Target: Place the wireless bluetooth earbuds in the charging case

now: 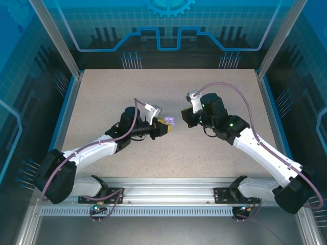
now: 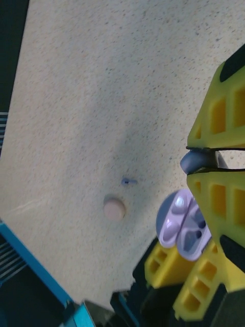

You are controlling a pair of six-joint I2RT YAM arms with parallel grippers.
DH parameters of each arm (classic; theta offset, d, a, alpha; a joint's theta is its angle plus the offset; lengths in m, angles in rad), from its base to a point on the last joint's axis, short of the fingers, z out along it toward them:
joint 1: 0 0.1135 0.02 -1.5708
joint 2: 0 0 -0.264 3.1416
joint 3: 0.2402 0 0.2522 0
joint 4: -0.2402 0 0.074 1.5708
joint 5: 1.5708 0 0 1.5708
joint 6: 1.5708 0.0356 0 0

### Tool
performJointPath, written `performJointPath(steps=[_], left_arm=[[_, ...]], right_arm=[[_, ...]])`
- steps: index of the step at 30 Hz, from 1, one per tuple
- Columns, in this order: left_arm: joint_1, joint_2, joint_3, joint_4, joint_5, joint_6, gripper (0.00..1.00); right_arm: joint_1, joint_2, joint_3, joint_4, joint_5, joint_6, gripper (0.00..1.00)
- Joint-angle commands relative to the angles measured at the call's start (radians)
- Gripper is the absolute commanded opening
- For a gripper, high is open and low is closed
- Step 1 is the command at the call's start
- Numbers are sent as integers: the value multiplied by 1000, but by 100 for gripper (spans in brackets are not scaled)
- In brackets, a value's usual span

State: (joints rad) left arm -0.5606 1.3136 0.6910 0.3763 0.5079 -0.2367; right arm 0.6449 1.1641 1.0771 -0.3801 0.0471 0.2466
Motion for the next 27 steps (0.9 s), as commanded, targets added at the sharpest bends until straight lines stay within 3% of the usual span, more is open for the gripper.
performJointPath(steps=[1,10,27], left_arm=[[-5,12,6,138,99,34,14],[-5,-23,8,182,162,145,14],[-5,-54,94,66,189,152,15]], right_arm=[[34,-45,-3,38,-16,-42,14],[99,-114,-14,74,3,-99,14],[157,-83,6,65,74,-161,14]])
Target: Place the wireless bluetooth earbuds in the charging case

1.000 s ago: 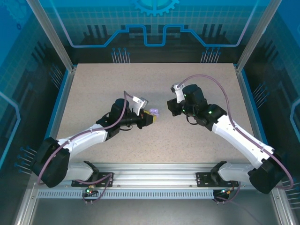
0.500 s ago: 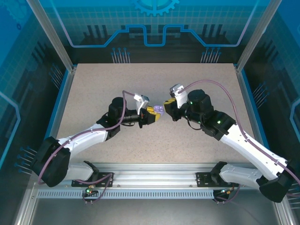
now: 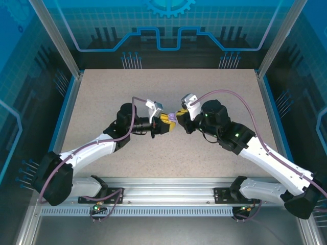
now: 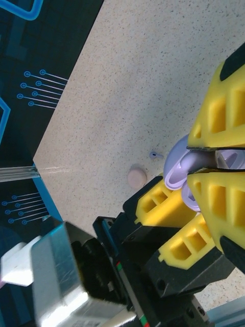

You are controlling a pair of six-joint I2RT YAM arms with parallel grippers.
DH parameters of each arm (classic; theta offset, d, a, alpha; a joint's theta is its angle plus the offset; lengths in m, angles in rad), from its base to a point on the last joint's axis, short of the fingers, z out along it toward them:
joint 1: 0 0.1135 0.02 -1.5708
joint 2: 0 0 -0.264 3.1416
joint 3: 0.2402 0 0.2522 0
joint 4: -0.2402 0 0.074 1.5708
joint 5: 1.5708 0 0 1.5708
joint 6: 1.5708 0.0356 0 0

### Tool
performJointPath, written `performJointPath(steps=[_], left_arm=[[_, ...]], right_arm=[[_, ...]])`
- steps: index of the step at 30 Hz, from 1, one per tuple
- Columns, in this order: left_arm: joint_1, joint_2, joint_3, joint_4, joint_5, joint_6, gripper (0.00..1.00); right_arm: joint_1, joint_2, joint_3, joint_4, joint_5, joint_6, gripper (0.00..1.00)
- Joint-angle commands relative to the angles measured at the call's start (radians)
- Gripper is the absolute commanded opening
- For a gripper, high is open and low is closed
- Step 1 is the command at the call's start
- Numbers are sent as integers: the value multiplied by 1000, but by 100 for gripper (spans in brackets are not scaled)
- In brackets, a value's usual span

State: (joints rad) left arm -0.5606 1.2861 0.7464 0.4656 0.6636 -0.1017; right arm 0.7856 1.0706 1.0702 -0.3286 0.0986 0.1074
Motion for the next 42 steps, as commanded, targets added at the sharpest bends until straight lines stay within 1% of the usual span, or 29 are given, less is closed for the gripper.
performJointPath(steps=[1,22,29,30,32,34,37,42], left_arm=[[-5,-25,43,-25,34,12,15],[-5,-18,68,-39,21,-10,14],[-5,-11,74,-36,10,-21,14],[-5,-10,77,-37,10,-22,14],[-5,-8,78,-42,10,-19,15],[-5,-7,78,-44,11,-19,15],[-5,-4,78,-53,11,-13,15],[-5,-1,71,-77,4,7,15]], right_arm=[[18,15,16,12,23,-22,14],[36,37,31,-18,17,-30,15],[42,37,34,-28,16,-29,17],[41,37,34,-30,17,-29,19],[41,36,39,-35,17,-24,25],[41,35,44,-40,21,-15,37],[41,32,55,-49,26,1,47],[36,22,82,-71,32,35,56]])
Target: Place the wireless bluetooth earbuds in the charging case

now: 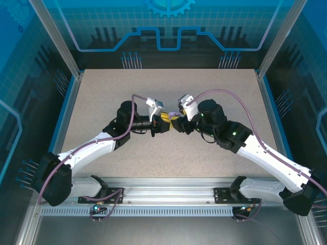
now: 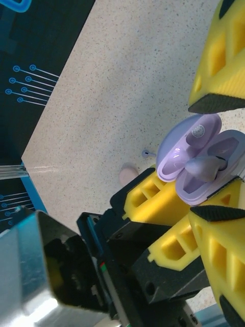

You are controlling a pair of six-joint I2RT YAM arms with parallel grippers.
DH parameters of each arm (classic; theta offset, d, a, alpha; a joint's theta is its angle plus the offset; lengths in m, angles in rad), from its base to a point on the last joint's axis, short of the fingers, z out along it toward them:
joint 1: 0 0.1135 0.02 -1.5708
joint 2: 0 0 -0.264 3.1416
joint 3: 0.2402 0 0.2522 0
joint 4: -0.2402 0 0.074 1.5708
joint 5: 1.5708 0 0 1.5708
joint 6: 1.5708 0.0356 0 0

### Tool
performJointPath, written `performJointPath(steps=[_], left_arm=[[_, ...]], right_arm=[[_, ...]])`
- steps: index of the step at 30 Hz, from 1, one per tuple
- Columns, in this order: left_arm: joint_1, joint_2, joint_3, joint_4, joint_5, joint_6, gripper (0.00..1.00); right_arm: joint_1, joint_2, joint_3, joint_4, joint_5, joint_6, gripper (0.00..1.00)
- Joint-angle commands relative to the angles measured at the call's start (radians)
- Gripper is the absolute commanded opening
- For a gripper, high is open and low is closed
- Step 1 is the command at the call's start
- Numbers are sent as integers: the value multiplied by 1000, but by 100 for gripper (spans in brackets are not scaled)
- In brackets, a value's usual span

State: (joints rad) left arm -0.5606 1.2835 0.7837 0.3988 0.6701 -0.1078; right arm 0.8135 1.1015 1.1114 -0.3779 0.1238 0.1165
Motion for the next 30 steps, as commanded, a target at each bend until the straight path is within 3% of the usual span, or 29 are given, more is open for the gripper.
performJointPath(steps=[1,19,30], left_arm=[[-5,-1,30,-13,-8,16,15],[-5,-26,39,-48,-16,46,15],[-5,-38,39,-54,-36,55,15]], right_arm=[[6,-14,46,-25,14,35,57],[-45,72,125,-148,-70,94,60],[-75,83,123,-190,-43,109,61]])
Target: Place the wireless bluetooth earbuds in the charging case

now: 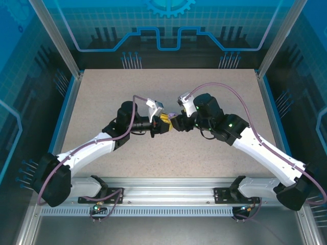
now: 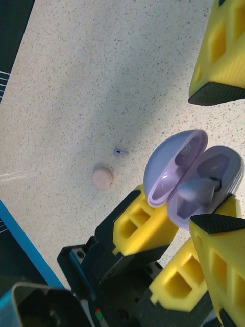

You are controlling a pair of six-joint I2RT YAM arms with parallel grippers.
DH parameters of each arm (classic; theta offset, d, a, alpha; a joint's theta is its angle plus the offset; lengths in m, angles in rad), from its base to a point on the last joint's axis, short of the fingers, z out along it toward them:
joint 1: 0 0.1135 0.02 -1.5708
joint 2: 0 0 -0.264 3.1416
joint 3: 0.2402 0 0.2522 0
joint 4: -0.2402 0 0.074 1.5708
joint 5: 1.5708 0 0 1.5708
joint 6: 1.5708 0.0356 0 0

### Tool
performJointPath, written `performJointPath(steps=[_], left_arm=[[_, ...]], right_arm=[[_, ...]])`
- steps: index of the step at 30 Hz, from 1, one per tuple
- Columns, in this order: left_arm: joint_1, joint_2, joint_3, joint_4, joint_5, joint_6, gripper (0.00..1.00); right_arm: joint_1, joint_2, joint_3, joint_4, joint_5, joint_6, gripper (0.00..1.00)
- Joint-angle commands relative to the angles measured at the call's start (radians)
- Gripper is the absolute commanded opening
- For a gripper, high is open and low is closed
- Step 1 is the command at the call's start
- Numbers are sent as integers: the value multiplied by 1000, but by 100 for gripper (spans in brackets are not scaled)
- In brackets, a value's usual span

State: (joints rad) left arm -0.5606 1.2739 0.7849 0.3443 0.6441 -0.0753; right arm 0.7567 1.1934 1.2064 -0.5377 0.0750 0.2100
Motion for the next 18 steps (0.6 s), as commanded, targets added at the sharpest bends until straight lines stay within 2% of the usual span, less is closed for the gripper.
performJointPath(steps=[1,18], left_arm=[[-5,-28,38,2,-12,20,15],[-5,-41,38,-7,-42,25,15]], right_arm=[[-23,-12,27,-35,6,16,61],[-54,-44,-4,-65,10,13,62]])
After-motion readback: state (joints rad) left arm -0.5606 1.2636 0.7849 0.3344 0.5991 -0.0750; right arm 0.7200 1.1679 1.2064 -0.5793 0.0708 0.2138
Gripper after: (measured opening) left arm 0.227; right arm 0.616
